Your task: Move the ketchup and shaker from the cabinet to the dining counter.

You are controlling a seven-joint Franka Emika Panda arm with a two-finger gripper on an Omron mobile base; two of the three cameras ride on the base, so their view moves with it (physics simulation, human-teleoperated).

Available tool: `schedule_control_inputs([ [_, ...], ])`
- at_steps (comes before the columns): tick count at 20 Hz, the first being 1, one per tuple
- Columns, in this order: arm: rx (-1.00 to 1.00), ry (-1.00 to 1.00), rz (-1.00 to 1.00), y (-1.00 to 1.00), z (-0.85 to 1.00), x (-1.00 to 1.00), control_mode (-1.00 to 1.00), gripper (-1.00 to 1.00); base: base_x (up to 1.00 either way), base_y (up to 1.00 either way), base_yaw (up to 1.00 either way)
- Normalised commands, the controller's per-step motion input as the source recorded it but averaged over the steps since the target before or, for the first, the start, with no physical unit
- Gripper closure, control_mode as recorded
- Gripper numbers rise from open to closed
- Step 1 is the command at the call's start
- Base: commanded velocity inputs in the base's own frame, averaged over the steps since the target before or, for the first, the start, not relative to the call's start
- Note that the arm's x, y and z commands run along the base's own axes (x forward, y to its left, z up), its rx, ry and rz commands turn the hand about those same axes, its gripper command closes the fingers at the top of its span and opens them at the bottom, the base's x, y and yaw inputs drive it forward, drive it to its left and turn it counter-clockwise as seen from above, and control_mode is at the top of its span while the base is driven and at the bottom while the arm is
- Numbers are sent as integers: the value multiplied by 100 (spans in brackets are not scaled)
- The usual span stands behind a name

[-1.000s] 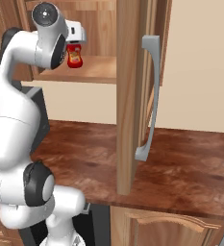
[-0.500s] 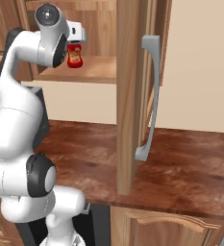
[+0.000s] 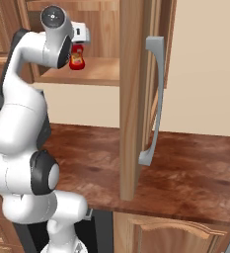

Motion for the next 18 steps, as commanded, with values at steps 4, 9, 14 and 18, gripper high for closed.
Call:
schedule_control_inputs([
  [4,0,0,0,0,3,22,-100,-100,0,0,0],
  [9,0,0,0,0,0,22,-100,-100,0,0,0],
  [14,0,0,0,0,0,23,-100,-100,0,0,0],
  [18,0,0,0,0,0,19,-100,-100,0,0,0],
])
